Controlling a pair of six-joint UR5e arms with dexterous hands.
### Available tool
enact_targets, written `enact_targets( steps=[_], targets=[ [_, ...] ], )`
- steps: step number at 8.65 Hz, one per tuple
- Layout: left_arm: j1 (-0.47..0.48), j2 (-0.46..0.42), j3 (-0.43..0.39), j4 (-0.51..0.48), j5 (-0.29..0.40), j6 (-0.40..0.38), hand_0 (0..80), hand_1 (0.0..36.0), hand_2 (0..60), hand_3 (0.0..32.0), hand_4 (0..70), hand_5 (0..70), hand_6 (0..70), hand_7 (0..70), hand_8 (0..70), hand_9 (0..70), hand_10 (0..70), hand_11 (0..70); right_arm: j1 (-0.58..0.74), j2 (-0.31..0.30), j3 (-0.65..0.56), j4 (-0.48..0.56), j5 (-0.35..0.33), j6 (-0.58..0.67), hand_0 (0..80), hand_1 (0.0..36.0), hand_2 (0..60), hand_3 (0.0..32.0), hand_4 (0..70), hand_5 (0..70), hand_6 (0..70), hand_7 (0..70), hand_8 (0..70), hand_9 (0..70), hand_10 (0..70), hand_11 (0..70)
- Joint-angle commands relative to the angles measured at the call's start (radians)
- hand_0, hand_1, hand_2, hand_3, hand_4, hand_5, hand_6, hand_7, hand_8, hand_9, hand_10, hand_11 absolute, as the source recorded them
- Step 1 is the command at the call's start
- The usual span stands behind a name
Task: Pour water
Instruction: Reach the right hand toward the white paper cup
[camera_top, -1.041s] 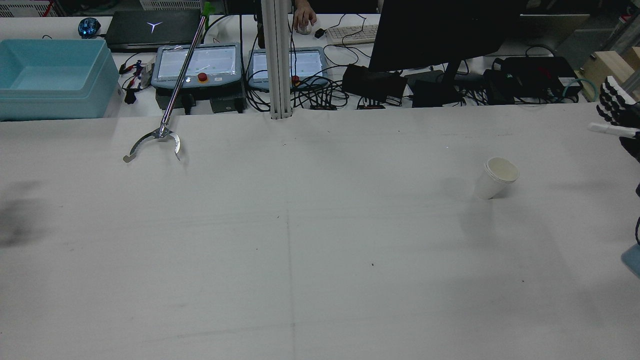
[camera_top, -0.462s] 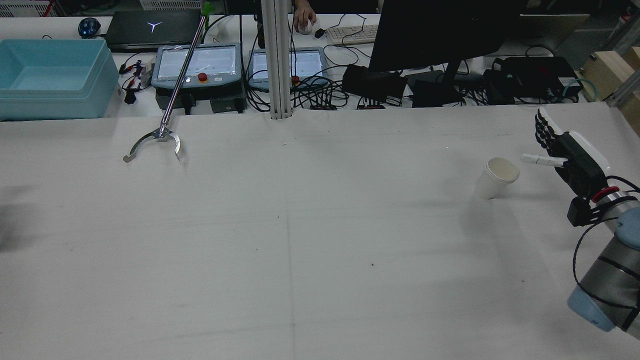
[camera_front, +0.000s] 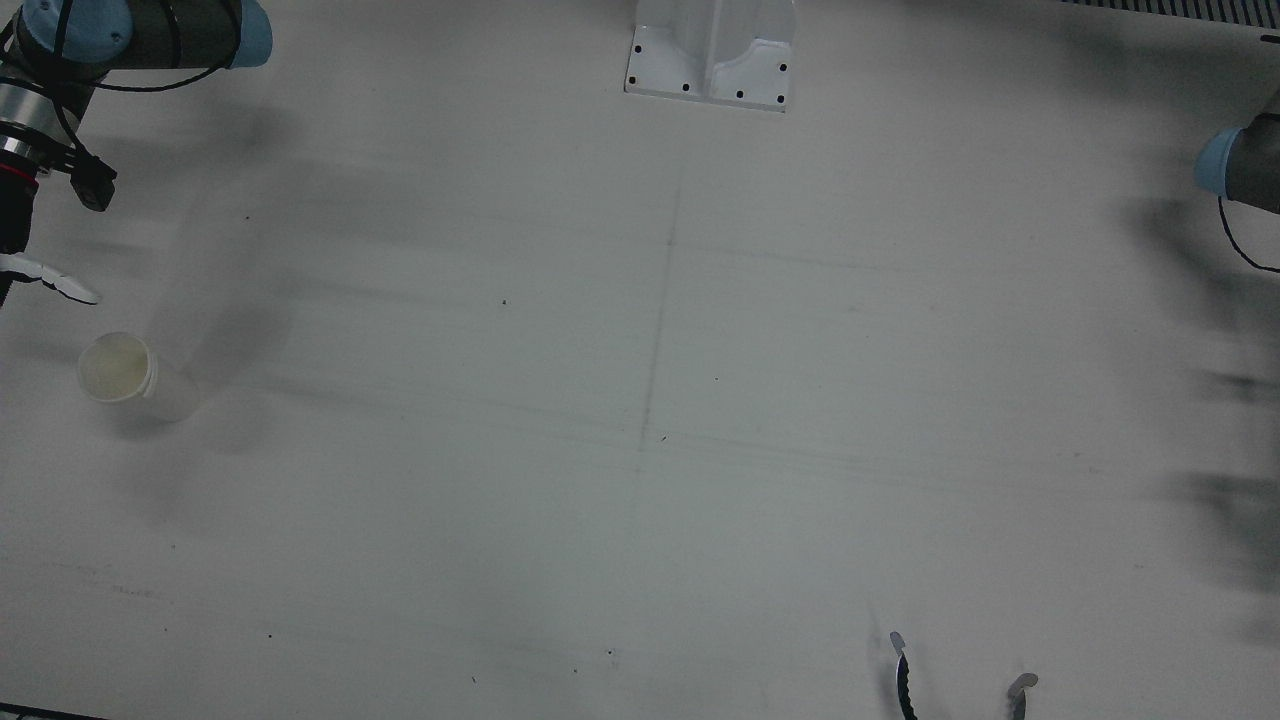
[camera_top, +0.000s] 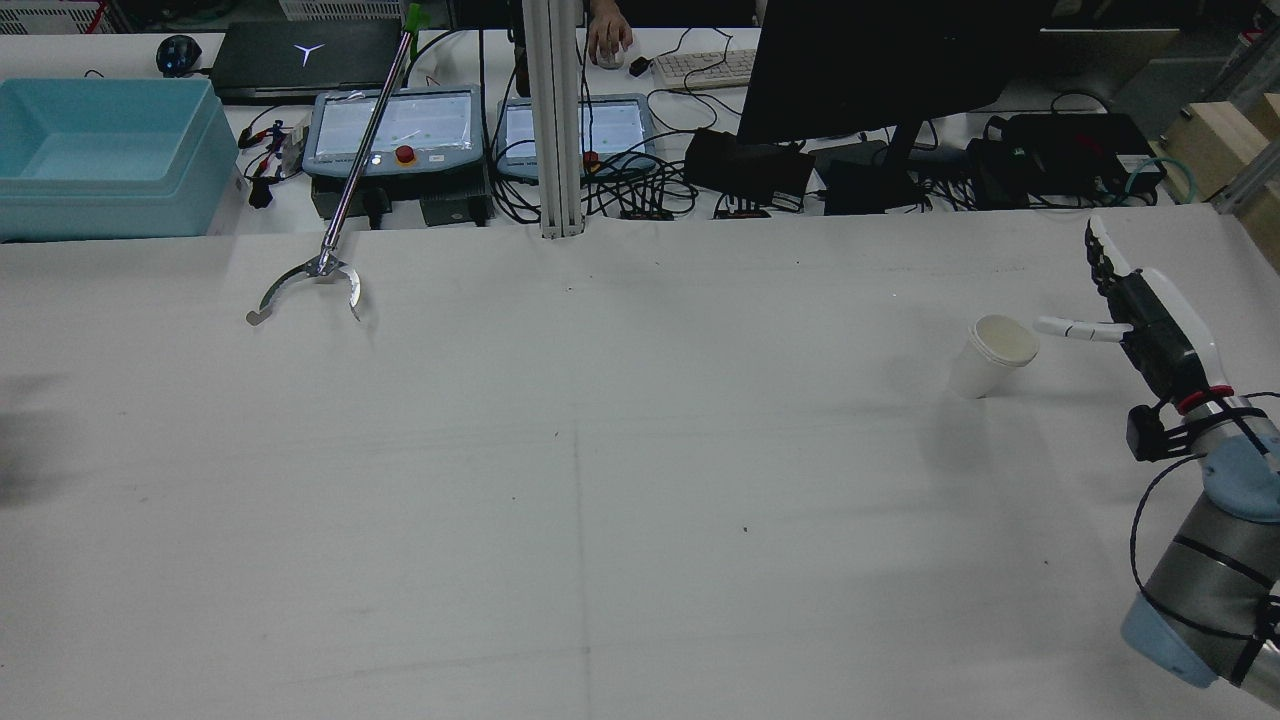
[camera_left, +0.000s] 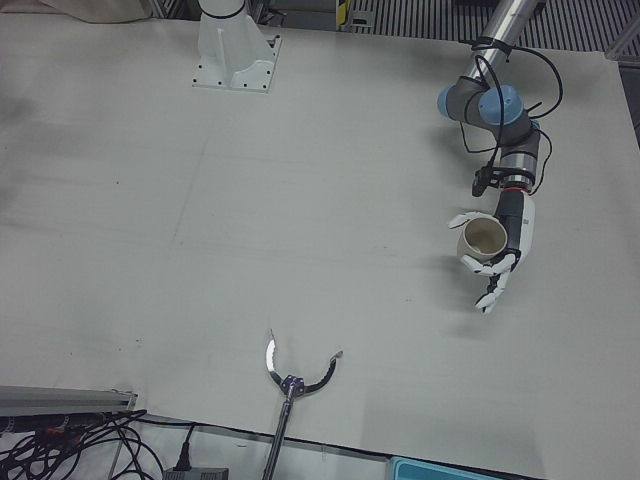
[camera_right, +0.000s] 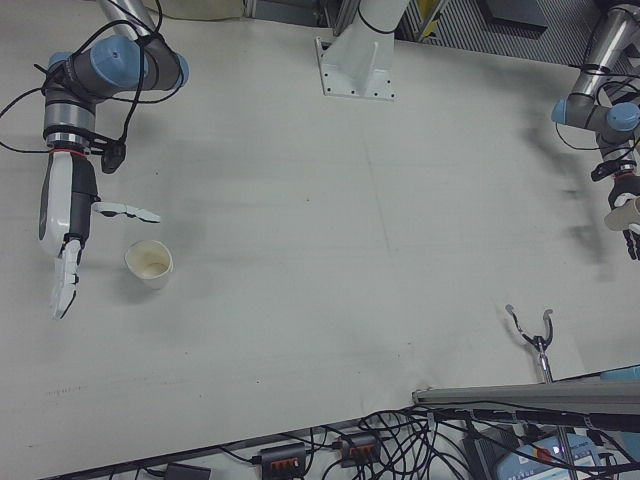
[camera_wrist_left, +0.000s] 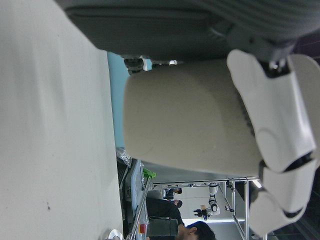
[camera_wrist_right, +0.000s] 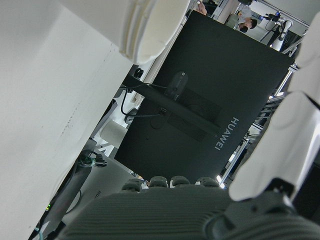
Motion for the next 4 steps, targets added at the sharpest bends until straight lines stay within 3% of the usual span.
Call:
enact_targets(
  steps=[1,2,4],
  targets=[
    [0.000,0.000,-0.011,0.004,0.002,-0.002,48.0,12.0,25.3,0.0,51.6,70.0,10.8,20.5,6.4,11.6,4.3,6.8,-0.019,0.006,-0.029,0.121,0.147,-0.168,45.3,12.9,9.4,0.0,0.0,0.0,0.0,0.0,0.0,0.0,0.0,0.6],
    [0.000,0.000,-0.031,0.021,0.002,0.000,48.1,11.8,24.6,0.0,52.0,70.0,10.9,20.7,6.5,11.6,4.3,6.7,-0.025,0.020,-0.072,0.195,0.181,-0.189,45.2,12.7,8.8,0.0,0.0,0.0,0.0,0.0,0.0,0.0,0.7,2.6],
    [0.000,0.000,-0.032,0.026,0.002,-0.002,48.3,12.1,25.2,0.0,52.6,70.0,11.2,21.0,6.6,11.7,4.3,6.6,-0.129,0.020,-0.092,0.199,0.276,-0.181,45.3,12.9,9.5,0.0,0.0,0.0,0.0,0.0,0.0,0.0,0.8,2.8]
  ],
)
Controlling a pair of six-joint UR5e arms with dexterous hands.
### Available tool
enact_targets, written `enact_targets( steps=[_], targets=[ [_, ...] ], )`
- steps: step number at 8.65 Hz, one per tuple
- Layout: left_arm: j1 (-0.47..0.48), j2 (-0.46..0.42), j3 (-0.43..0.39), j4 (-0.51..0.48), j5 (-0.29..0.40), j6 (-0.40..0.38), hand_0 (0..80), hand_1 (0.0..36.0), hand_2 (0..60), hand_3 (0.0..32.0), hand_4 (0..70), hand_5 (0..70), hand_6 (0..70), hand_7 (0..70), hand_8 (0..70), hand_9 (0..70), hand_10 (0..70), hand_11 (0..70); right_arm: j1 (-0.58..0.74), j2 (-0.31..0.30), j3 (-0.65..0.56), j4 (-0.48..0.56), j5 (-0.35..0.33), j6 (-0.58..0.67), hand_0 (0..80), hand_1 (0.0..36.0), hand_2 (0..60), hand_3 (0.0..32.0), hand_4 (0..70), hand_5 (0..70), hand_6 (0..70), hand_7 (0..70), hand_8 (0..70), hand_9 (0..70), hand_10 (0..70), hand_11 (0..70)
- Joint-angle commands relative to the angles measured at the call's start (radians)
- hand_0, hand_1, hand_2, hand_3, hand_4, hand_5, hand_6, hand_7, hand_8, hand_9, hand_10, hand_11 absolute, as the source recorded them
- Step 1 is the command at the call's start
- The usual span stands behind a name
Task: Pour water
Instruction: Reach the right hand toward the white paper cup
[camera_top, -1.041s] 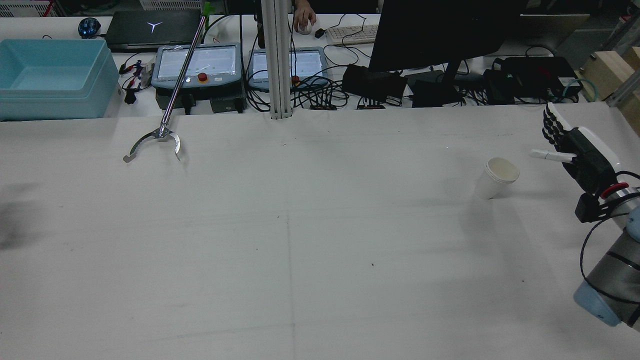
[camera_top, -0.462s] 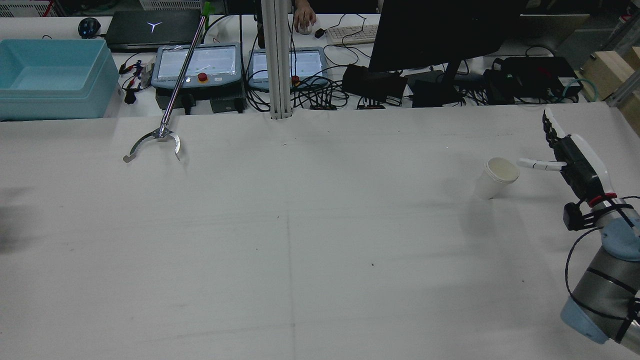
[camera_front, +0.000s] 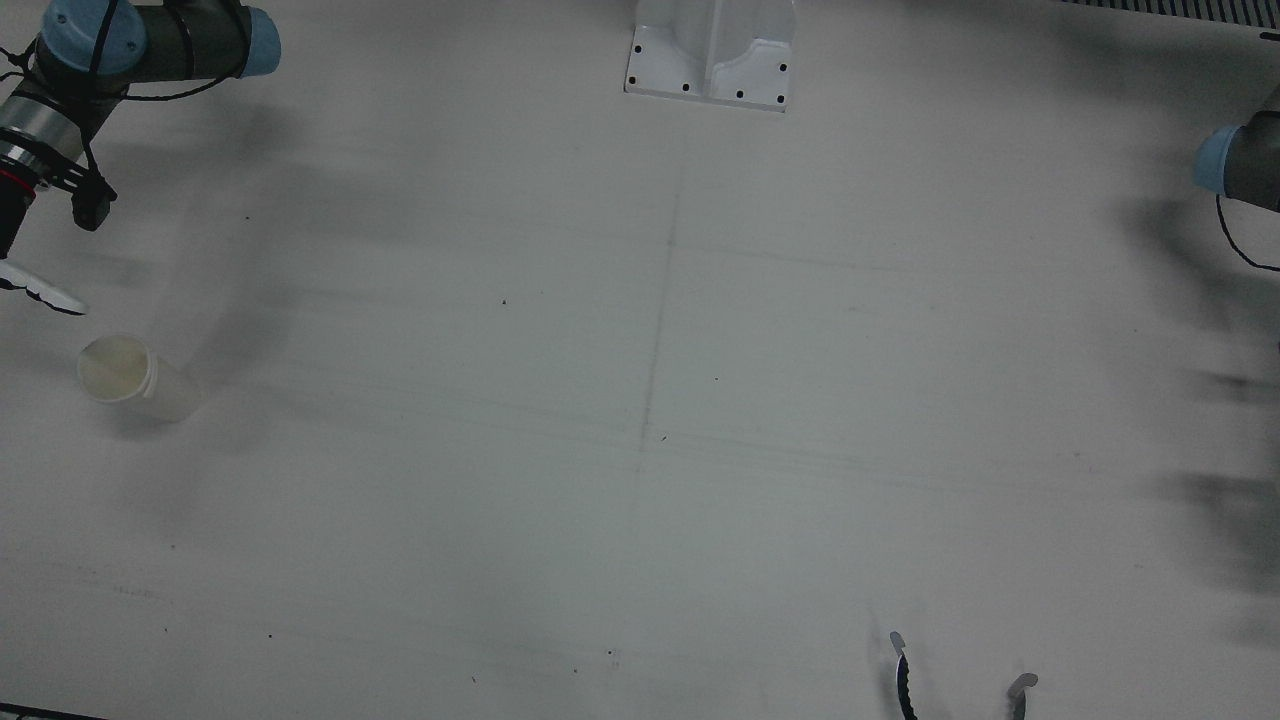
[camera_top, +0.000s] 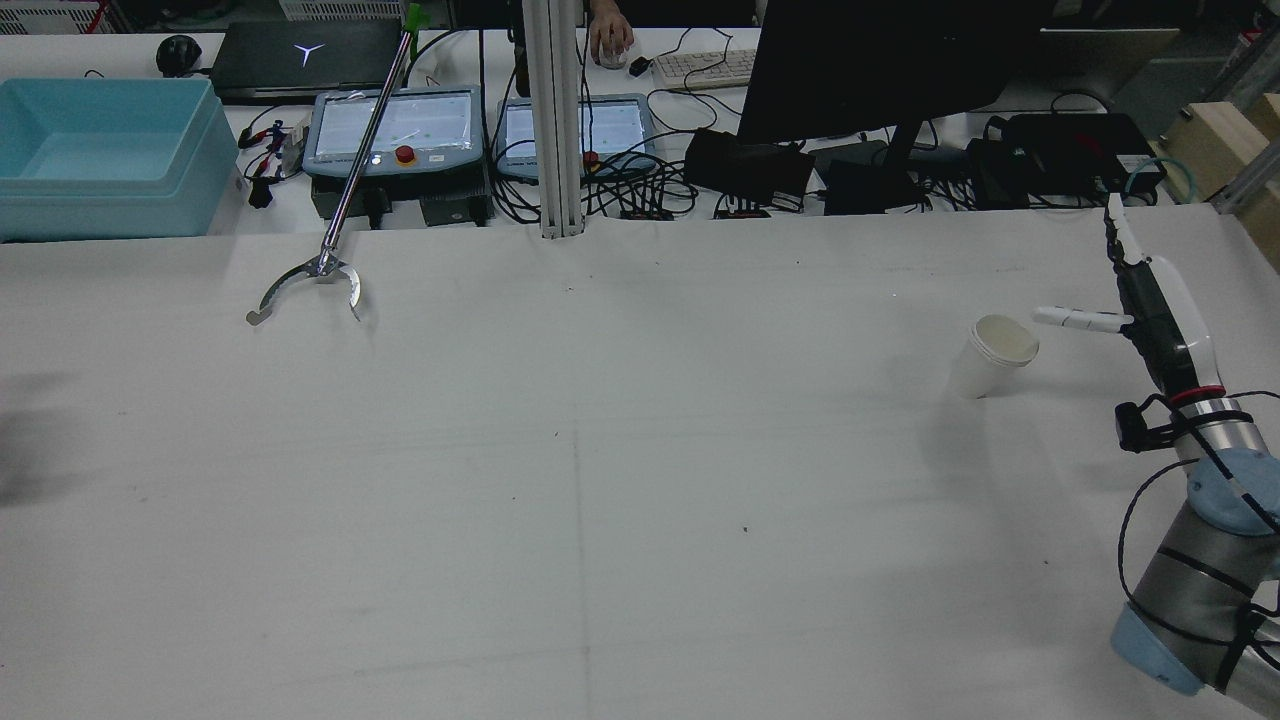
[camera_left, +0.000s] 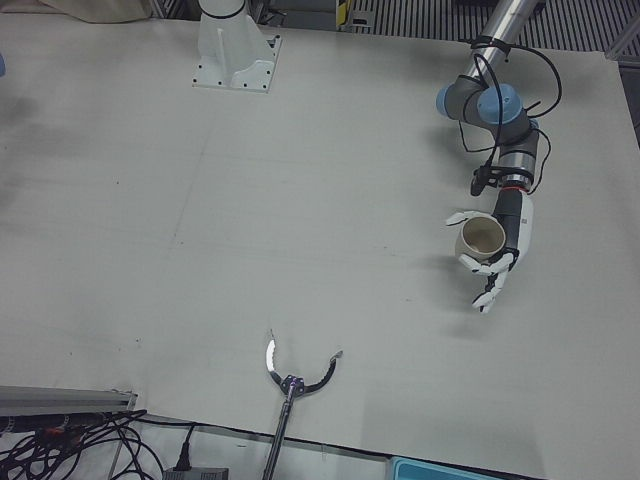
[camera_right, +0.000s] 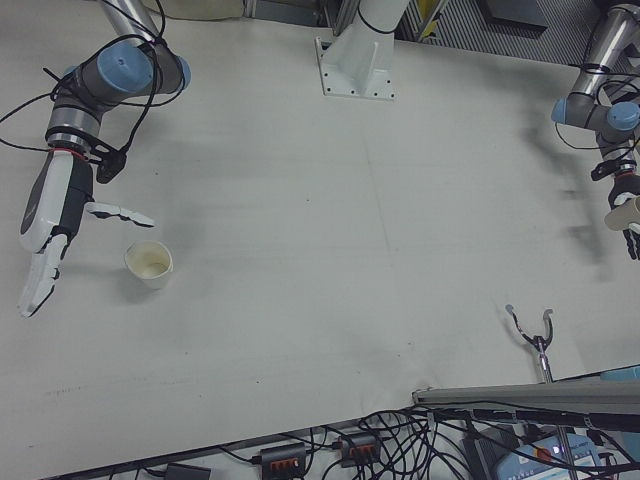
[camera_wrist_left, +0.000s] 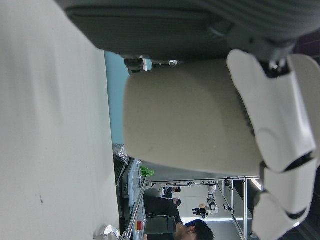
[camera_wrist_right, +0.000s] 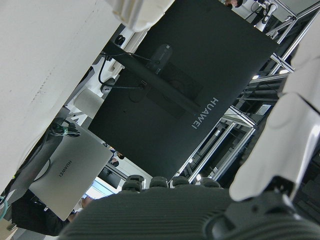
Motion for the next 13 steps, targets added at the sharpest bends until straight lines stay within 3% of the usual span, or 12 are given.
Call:
enact_targets(
  steps=[1,5,7,13],
  targets=[
    [-0.002,0.002,-0.010,0.009,0.002,-0.001,48.3,12.1,25.4,0.0,52.8,70.0,11.3,21.0,6.6,11.7,4.2,6.6,-0.133,0.004,-0.062,0.043,0.119,0.004,45.0,12.7,9.6,0.0,0.0,0.0,0.0,0.0,0.0,0.0,0.7,2.7],
    [0.000,0.007,-0.013,0.009,0.002,0.000,48.2,12.0,25.1,0.0,52.7,70.0,11.2,20.9,6.5,11.6,4.1,6.5,-0.156,0.000,-0.082,0.045,0.119,0.009,43.8,12.2,10.3,0.0,0.0,0.0,0.0,0.0,0.0,0.8,1.2,3.3],
    [0.000,0.007,-0.013,0.009,0.002,0.000,48.2,12.1,25.1,0.0,52.5,70.0,11.2,20.9,6.5,11.6,4.2,6.6,-0.173,0.029,-0.157,0.045,0.119,0.064,43.9,12.6,12.0,0.0,0.0,0.0,0.0,0.0,0.0,0.7,0.8,2.7],
    [0.000,0.007,0.000,0.003,0.002,0.000,48.3,11.9,24.2,0.0,51.8,70.0,11.0,20.6,6.5,11.6,4.2,6.6,-0.197,0.038,-0.164,0.038,0.101,0.097,45.7,13.9,13.6,0.0,0.1,0.0,0.0,0.0,0.0,0.0,0.0,1.6]
  ],
)
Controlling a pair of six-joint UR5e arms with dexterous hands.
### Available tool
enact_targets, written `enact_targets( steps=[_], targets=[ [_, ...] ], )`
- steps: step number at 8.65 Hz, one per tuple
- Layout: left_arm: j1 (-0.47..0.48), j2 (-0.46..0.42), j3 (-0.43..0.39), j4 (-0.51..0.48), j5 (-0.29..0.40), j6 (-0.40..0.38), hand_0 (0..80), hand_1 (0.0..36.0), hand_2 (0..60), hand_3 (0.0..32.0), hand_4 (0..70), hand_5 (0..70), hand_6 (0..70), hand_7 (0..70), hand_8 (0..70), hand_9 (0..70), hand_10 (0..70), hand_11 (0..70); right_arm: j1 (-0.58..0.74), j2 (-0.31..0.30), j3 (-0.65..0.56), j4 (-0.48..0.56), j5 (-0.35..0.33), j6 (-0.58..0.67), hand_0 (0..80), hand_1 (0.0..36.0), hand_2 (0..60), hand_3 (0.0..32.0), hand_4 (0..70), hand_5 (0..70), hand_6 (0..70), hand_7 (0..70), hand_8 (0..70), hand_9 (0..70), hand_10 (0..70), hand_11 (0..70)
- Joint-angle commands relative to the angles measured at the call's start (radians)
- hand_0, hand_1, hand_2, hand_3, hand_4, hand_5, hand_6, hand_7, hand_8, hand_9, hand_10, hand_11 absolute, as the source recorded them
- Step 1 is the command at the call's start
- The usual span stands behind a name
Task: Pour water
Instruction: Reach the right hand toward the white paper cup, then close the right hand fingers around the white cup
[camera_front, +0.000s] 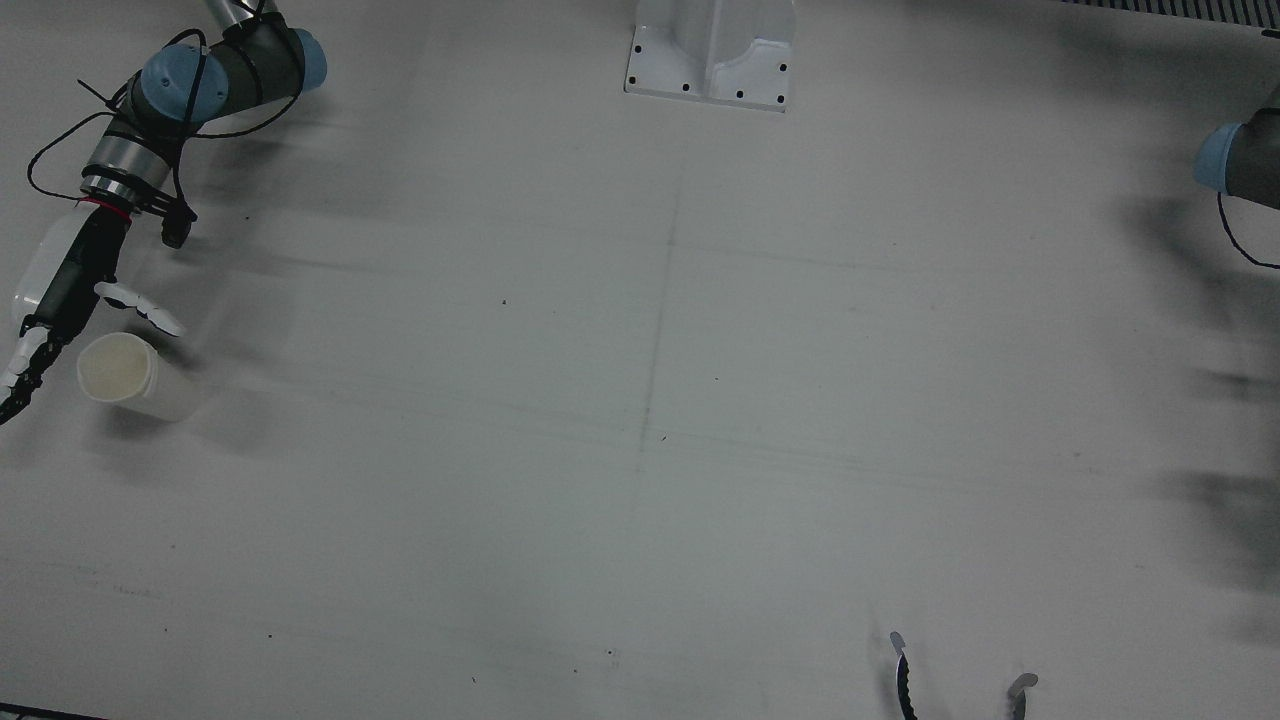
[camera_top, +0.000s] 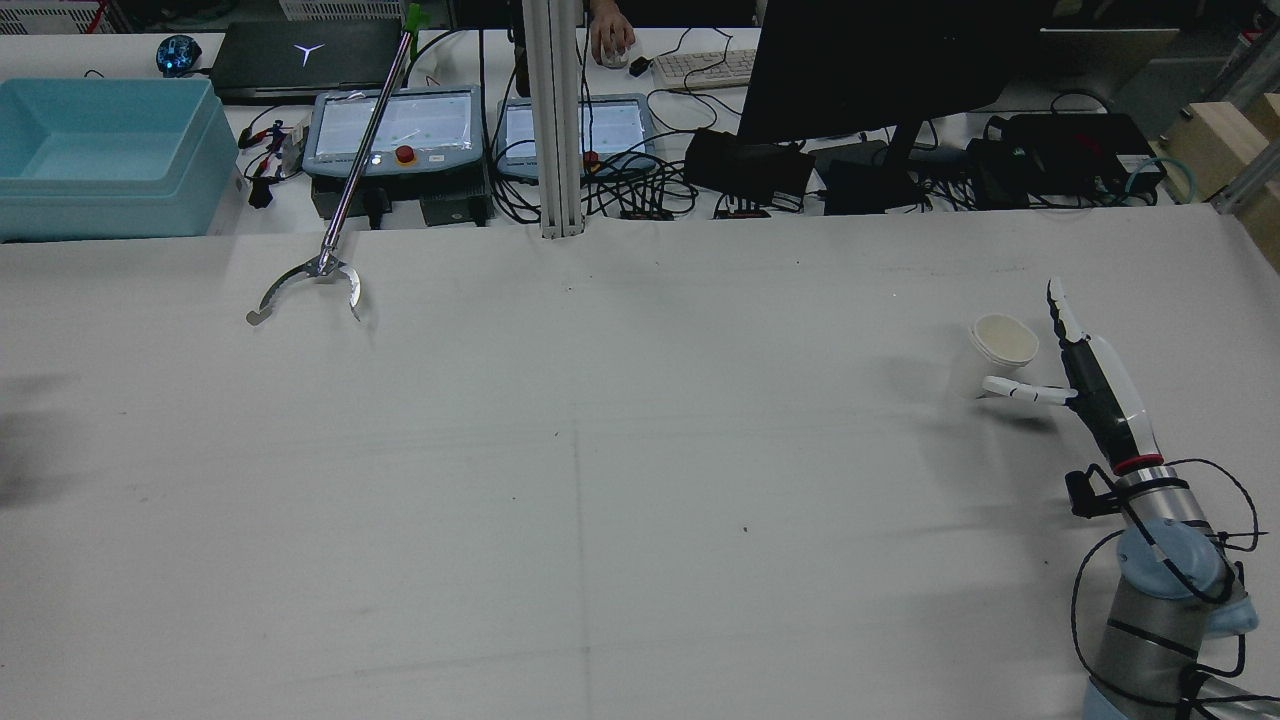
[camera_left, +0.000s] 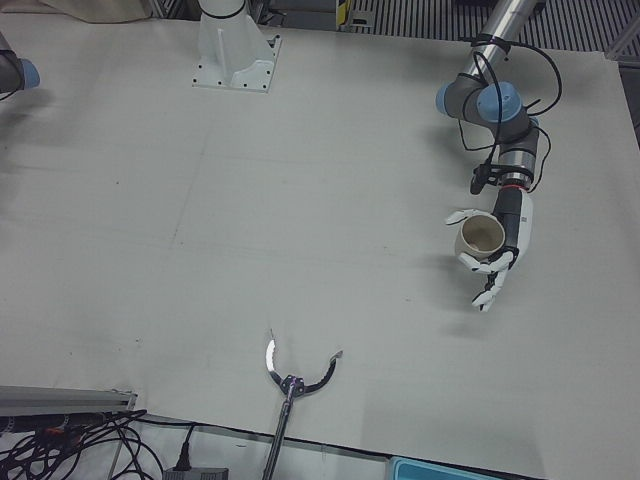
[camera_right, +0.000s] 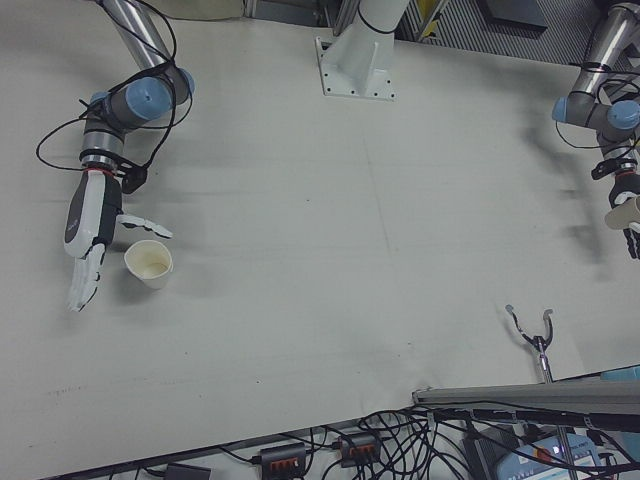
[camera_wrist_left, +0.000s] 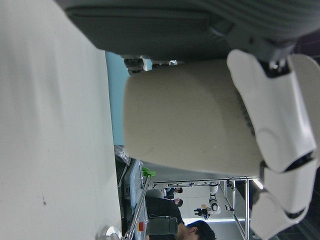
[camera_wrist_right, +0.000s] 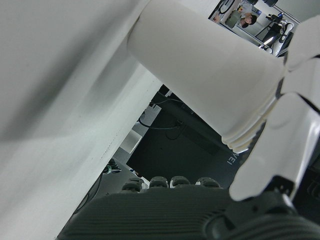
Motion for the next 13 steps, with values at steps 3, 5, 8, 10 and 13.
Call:
enact_targets(
  steps=[3,5,8,10,13],
  targets=[
    [0.000,0.000,0.001,-0.001,0.000,0.000,48.1,11.8,24.1,0.0,51.5,70.0,10.9,20.5,6.4,11.6,4.2,6.6,-0.026,0.001,-0.003,-0.006,-0.004,0.006,46.2,15.2,15.0,0.0,1.5,0.0,0.0,0.0,0.0,0.0,0.3,2.1],
    [0.002,0.000,0.000,0.001,-0.002,0.000,48.1,12.0,24.7,0.0,51.6,70.0,10.9,20.5,6.4,11.5,4.2,6.5,-0.030,0.000,-0.005,-0.007,-0.011,0.005,46.4,15.5,15.5,0.0,1.6,0.0,0.0,0.0,0.0,0.0,0.0,1.1],
    [0.002,0.000,0.003,0.001,-0.002,0.002,48.2,12.1,25.4,0.0,51.8,70.0,10.9,20.4,6.3,11.4,4.2,6.6,-0.027,0.006,-0.006,-0.009,-0.011,0.003,46.4,15.8,16.6,0.0,1.9,0.0,0.0,0.0,0.0,0.0,0.0,0.6],
    [0.003,0.000,0.000,0.002,-0.002,0.002,48.1,12.1,25.2,0.0,51.5,70.0,10.9,20.3,6.3,11.4,4.2,6.6,-0.007,0.046,-0.043,0.000,-0.009,0.008,46.5,16.1,17.3,0.0,2.4,0.0,0.0,0.0,0.0,0.0,0.0,1.1],
    [0.002,0.000,-0.003,0.005,-0.002,0.000,48.1,12.1,25.4,0.0,51.7,70.0,10.9,20.4,6.2,11.3,4.1,6.5,0.000,0.057,-0.035,0.000,-0.011,0.078,46.4,15.7,17.0,0.0,2.5,0.0,0.0,0.0,0.0,0.0,0.2,1.9]
  ],
)
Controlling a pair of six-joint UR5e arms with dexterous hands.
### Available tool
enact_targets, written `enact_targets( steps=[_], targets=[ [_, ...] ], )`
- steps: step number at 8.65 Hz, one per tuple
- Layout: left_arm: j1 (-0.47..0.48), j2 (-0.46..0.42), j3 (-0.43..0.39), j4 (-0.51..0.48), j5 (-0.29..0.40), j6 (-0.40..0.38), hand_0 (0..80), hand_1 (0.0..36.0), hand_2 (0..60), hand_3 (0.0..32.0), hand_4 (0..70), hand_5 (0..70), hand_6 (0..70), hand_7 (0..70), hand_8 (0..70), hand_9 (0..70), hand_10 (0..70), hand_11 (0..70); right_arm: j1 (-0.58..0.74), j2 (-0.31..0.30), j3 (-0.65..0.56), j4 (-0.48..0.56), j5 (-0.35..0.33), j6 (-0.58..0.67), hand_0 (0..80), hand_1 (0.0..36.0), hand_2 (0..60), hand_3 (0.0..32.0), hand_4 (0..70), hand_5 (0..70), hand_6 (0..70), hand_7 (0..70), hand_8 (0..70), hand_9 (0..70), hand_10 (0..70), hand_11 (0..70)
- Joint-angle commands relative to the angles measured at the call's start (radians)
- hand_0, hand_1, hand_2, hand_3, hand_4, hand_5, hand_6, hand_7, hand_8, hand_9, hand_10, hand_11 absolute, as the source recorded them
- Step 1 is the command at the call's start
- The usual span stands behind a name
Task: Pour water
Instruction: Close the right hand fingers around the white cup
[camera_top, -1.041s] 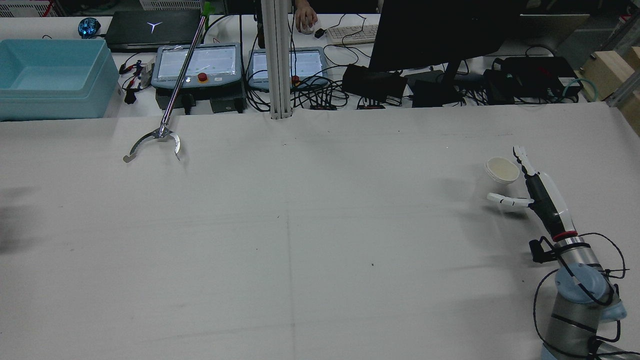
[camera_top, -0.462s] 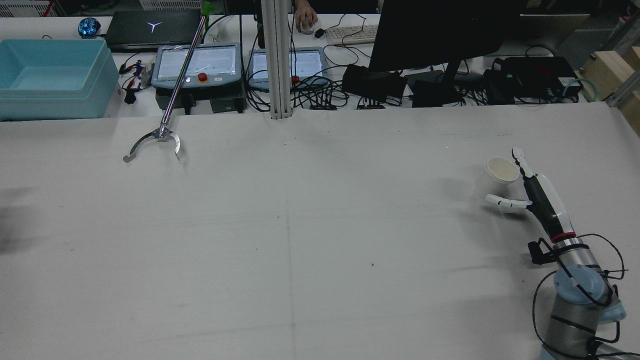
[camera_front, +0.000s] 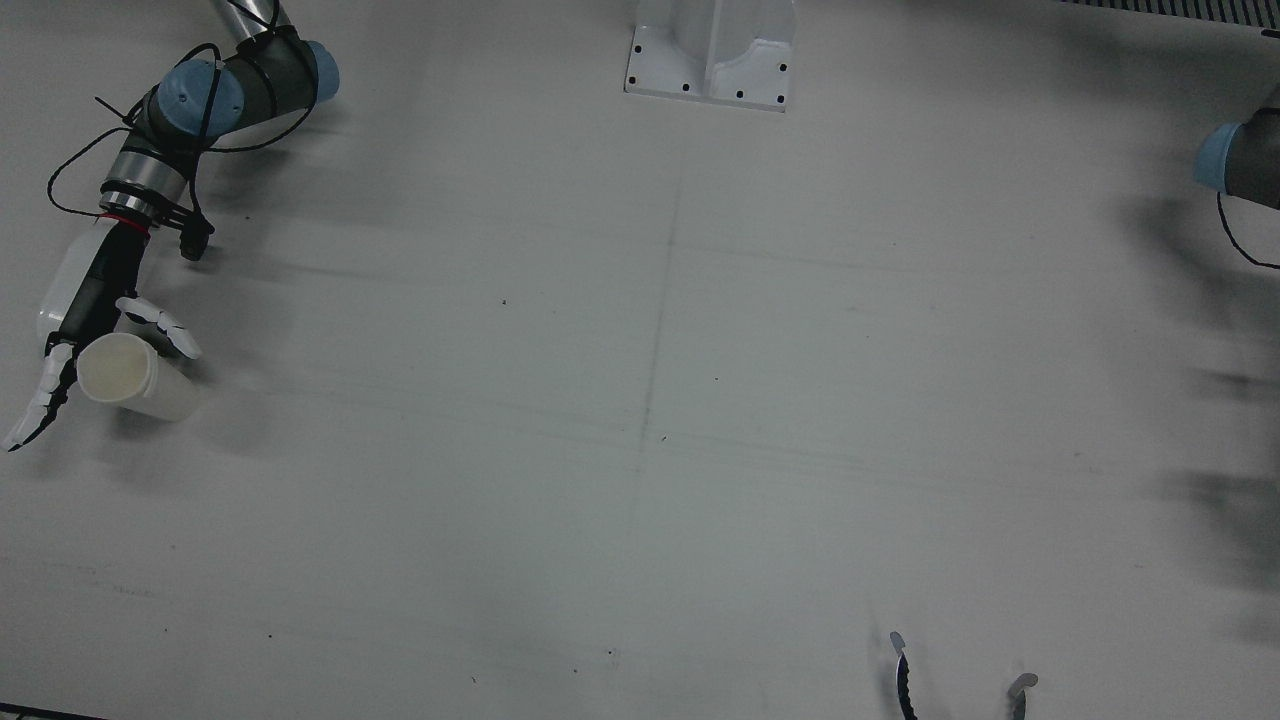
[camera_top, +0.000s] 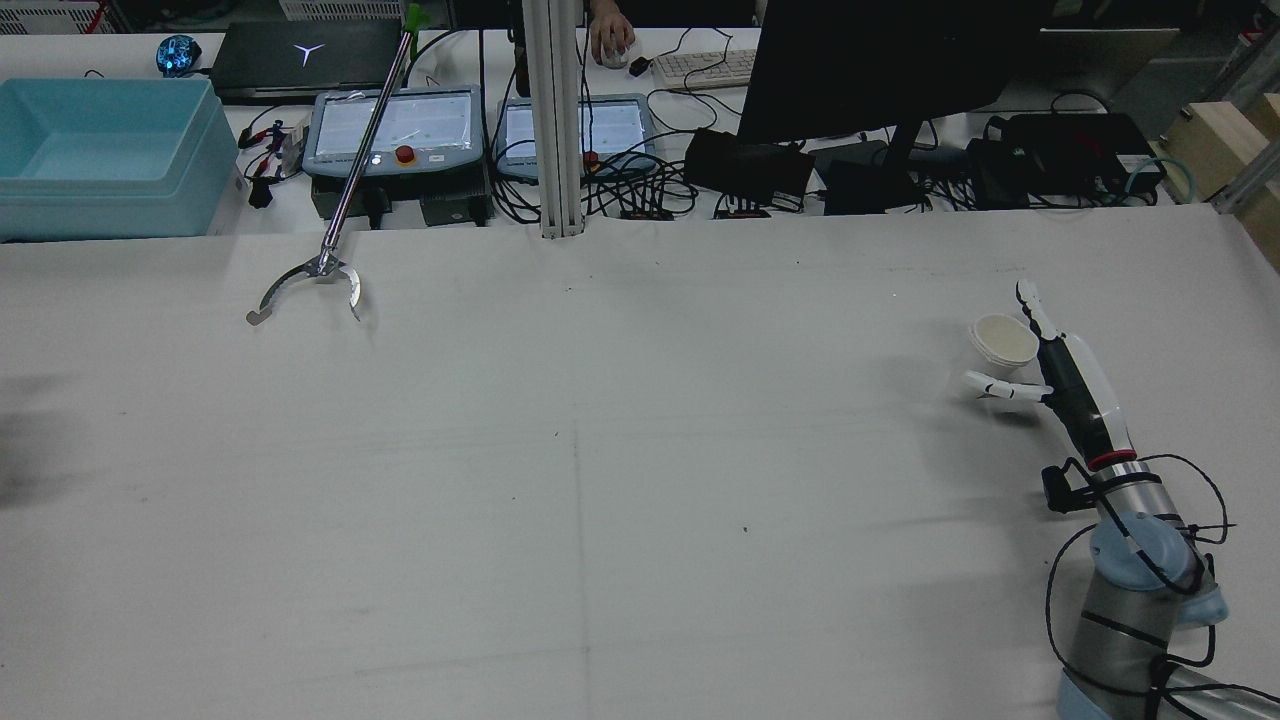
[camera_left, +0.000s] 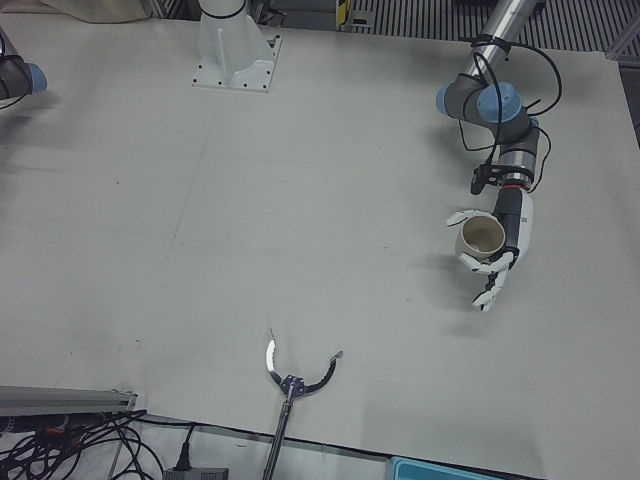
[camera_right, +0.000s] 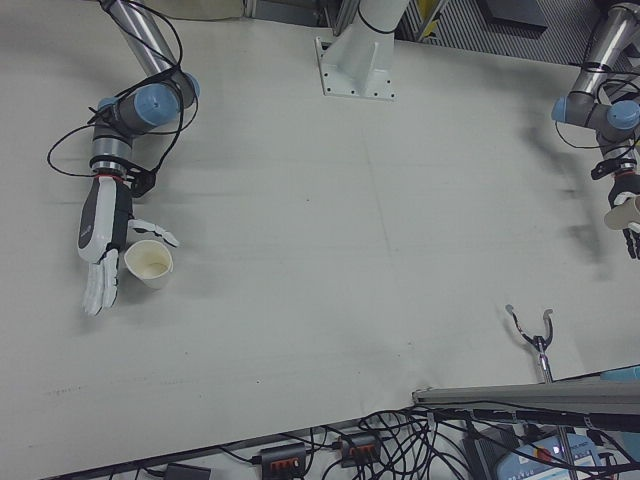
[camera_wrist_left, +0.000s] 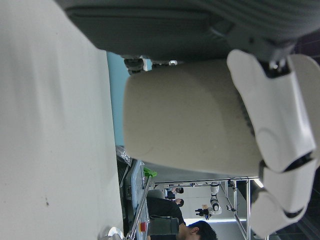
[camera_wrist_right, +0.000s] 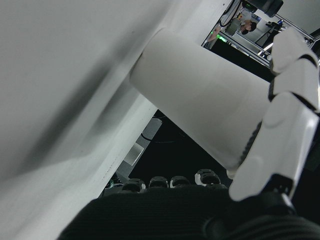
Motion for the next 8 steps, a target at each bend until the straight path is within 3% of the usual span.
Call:
enact_targets(
  steps=[1,8],
  targets=[
    [0.000,0.000,0.000,0.001,0.000,-0.001,48.2,12.1,25.1,0.0,51.5,70.0,10.8,20.4,6.2,11.3,4.1,6.5,-0.001,0.005,-0.002,0.001,-0.001,0.055,46.4,15.8,17.5,0.0,3.1,0.0,0.0,0.0,0.0,0.0,0.3,2.0],
    [-0.001,0.005,0.000,0.000,-0.002,-0.001,48.1,11.9,24.6,0.0,51.1,70.0,10.5,20.1,6.1,11.2,4.0,6.4,-0.031,0.011,-0.007,0.001,-0.001,0.054,47.7,17.4,18.6,0.0,7.5,0.0,1.9,2.2,1.2,2.8,3.0,6.0]
  ],
)
